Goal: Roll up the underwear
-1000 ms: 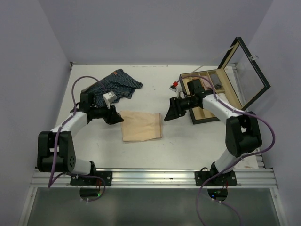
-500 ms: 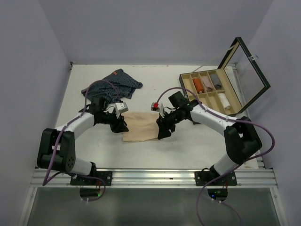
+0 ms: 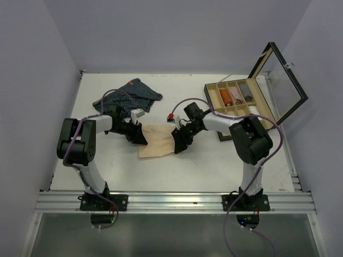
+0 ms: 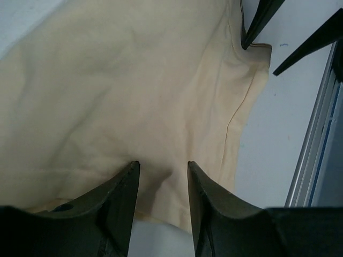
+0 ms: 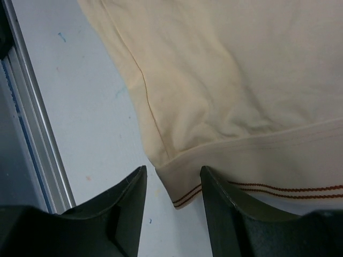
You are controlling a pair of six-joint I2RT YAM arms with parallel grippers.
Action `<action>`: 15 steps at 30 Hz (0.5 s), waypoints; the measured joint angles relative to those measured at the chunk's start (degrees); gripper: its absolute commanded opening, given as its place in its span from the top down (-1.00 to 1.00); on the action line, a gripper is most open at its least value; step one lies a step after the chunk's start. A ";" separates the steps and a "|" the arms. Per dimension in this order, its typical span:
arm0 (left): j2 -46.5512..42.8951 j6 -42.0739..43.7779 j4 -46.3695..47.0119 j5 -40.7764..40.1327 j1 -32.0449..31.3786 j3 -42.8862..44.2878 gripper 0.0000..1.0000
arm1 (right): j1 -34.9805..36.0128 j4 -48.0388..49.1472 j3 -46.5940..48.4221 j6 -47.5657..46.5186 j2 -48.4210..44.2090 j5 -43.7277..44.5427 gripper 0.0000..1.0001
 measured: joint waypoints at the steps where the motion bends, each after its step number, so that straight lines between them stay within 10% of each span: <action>1: 1.25 -1.33 -0.02 0.83 0.94 1.27 0.09 | -0.22 -0.35 1.64 0.31 1.11 0.00 0.03; 8: 2.12 0.31 -2.89 3.63 4.35 6.45 -0.04 | -0.96 -5.16 6.29 -0.90 2.40 0.70 -0.15; 15: -18.56 14.95 -6.36 1.07 3.58 3.69 -0.09 | -1.07 -9.07 6.71 -13.57 -11.45 7.58 -0.35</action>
